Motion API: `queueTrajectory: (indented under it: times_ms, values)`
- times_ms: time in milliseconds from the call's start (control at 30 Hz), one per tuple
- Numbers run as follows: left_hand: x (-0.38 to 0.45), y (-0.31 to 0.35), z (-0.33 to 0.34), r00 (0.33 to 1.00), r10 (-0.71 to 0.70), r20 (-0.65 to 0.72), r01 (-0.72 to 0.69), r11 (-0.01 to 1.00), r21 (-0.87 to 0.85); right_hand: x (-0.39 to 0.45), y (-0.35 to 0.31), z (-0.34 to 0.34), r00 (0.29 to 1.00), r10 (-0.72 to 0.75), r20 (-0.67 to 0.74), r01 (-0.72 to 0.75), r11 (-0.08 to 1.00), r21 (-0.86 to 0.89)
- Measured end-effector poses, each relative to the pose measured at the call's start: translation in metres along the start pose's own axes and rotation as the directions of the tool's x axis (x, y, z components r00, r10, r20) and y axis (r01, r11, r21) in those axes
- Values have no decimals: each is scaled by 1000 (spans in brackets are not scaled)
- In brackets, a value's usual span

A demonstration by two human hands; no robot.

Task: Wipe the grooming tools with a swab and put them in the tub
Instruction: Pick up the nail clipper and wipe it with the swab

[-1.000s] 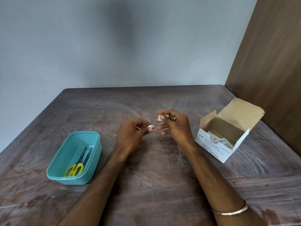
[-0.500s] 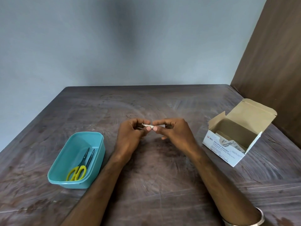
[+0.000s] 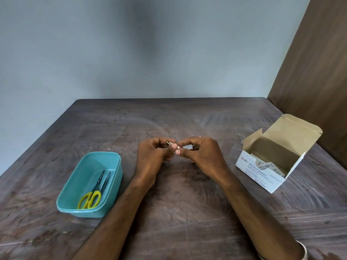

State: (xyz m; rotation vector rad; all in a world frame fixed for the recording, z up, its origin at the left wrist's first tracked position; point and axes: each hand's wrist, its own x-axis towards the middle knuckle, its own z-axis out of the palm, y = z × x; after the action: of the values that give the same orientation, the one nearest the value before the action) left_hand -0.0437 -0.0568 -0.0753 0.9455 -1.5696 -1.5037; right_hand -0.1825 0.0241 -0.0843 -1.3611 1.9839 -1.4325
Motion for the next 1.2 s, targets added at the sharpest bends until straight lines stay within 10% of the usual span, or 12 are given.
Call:
queueTrajectory:
  times_ms: [1000,1200]
  values:
    - [6,1,-3,976,-190,108,200,976,-86,-2,-11,-5,996,-36,-82,54,972,228]
    - [0,0,0,955,282,96,-297,879,373,-2,-13,-7,987,142,-80,-85,865,495]
